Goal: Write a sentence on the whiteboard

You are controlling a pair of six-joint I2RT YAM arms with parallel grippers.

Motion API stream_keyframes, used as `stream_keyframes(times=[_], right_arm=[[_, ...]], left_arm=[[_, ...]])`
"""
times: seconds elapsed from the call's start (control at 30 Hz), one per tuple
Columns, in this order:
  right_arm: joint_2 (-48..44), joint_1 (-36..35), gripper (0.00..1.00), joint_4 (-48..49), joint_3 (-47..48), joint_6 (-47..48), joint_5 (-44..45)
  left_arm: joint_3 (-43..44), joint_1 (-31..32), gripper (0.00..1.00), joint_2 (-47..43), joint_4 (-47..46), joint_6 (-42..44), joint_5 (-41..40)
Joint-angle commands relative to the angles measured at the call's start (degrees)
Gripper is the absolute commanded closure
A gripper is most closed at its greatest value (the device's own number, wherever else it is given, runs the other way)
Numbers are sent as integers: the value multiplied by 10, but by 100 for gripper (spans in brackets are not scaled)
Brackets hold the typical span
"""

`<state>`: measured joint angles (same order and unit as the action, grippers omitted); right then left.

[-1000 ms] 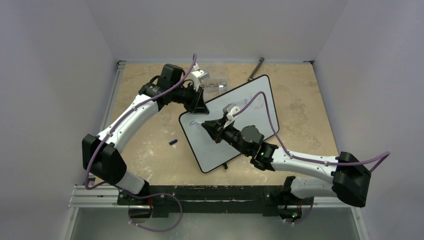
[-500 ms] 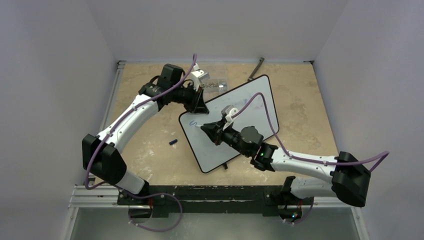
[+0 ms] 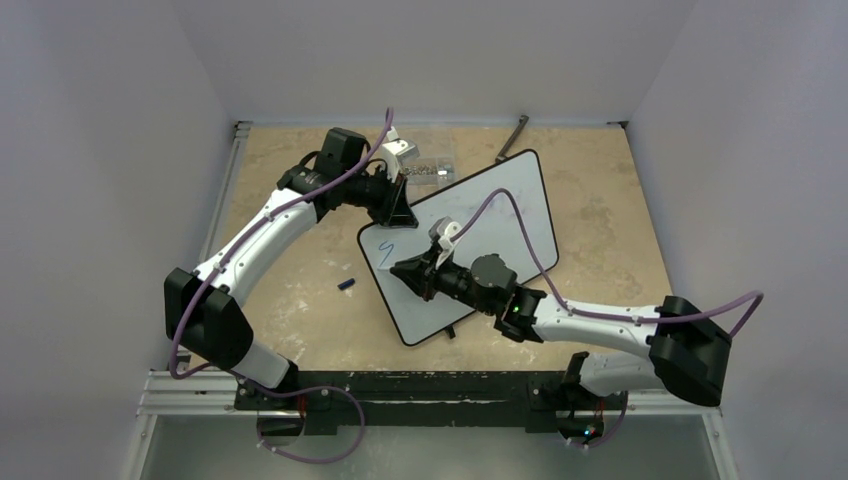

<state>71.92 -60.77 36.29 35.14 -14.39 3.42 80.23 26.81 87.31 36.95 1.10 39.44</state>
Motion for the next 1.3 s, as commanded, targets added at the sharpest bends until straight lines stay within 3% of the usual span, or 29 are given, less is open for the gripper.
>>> stream_keyframes(times=[0.0, 0.33, 0.7, 1.27], right_arm=[[23, 7, 100, -37, 18, 12, 39], [-31, 8, 100, -53, 52, 12, 36], [-112, 7, 100, -75, 30, 15, 121], [-68, 7, 100, -69, 48, 17, 131]], left_arm=[[-13, 22, 100, 4, 8, 89, -81], [-12, 23, 100, 3, 8, 90, -83], [-14, 23, 100, -2, 9, 91, -83], [-15, 26, 100, -2, 8, 90, -85]])
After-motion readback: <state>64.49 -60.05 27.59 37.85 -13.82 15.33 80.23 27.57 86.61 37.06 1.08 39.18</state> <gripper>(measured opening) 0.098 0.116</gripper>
